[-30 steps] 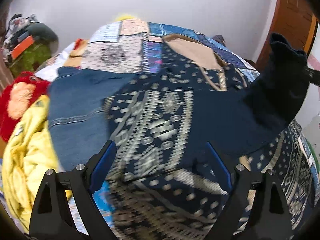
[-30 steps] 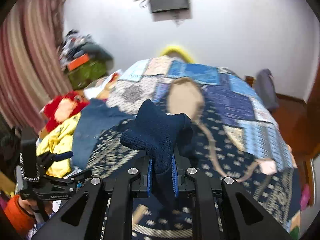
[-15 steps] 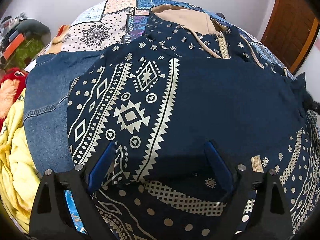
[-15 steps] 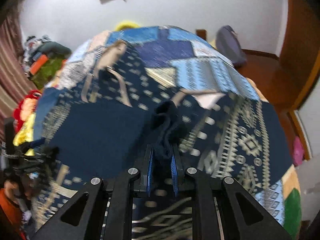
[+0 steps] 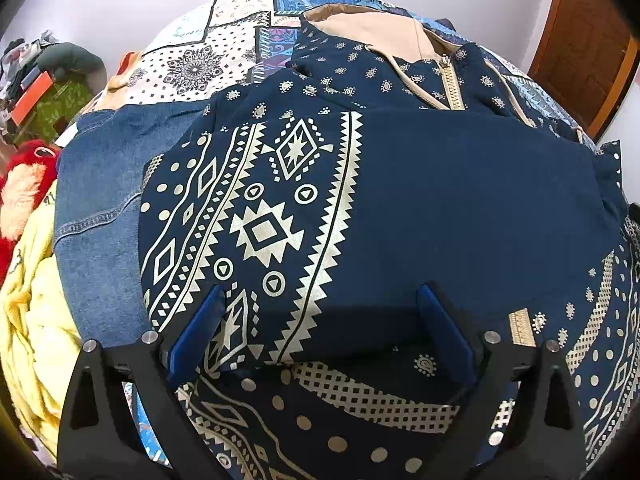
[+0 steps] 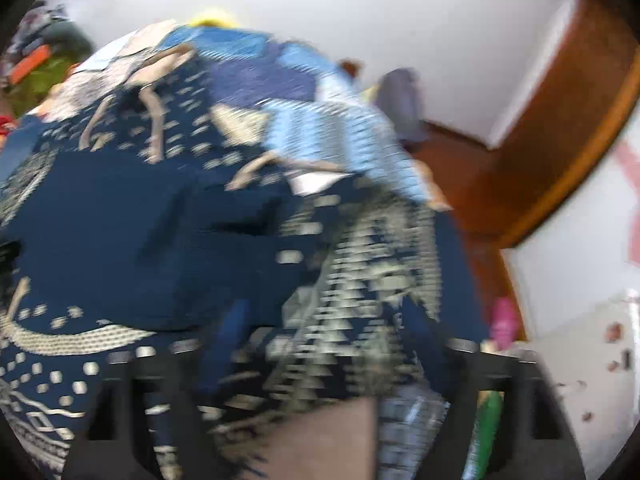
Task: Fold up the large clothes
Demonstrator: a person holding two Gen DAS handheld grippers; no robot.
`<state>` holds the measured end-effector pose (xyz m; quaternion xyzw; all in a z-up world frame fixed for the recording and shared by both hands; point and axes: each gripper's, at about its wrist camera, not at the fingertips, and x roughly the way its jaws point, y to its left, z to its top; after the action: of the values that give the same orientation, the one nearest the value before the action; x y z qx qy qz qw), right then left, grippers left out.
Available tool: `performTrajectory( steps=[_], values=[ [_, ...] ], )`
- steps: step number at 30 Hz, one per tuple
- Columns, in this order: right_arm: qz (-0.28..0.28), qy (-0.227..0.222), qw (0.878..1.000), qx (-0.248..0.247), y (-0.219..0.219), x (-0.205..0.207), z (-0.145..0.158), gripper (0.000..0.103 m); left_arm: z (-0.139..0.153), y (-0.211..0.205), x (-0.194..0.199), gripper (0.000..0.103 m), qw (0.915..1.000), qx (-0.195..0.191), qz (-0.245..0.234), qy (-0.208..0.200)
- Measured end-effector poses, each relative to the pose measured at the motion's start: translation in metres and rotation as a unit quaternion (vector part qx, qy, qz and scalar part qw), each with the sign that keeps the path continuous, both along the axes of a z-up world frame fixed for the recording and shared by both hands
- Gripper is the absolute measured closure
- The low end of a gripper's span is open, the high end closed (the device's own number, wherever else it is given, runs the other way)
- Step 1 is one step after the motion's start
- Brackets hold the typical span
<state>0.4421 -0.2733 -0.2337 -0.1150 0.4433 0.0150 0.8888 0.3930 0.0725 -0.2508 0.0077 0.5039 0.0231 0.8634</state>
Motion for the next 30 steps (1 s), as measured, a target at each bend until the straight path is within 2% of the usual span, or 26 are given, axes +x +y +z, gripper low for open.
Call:
performTrajectory(
  steps=[4,11,15,20,24,26,29,30],
  values=[
    [-0.005,-0.012,1.0,0.027,-0.023,-0.012,0.021,0.02,0.013,-0.009,-0.001,0.006,1.0,0.003,-0.009,0.0],
    [-0.025,-0.008,0.995,0.1,-0.069,-0.028,0.05,0.019,0.058,-0.043,0.004,0.005,0.9975,-0.015,-0.047,-0.051],
    [-0.051,0.014,0.989,0.14,-0.095,-0.029,0.041,0.017,0.067,-0.066,0.019,0.005,0.9954,-0.027,-0.072,-0.058],
    [-0.08,0.035,0.98,0.18,-0.123,-0.019,0.009,0.017,0.058,-0.092,0.035,0.005,0.9939,-0.035,-0.092,-0.049],
    [-0.11,0.079,0.963,0.235,-0.144,-0.003,-0.026,0.017,0.048,-0.106,0.041,0.005,0.9924,-0.044,-0.107,-0.042],
    [-0.131,0.095,0.948,0.274,-0.155,0.006,-0.044,0.017,0.044,-0.111,0.042,0.005,0.992,-0.045,-0.112,-0.037],
    [-0.157,0.099,0.927,0.326,-0.167,0.019,-0.061,0.017,0.043,-0.112,0.039,0.005,0.9912,-0.059,-0.113,-0.034],
    [-0.16,0.096,0.924,0.334,-0.169,0.025,-0.063,0.017,0.044,-0.111,0.037,0.005,0.9908,-0.065,-0.113,-0.036]
  ],
)
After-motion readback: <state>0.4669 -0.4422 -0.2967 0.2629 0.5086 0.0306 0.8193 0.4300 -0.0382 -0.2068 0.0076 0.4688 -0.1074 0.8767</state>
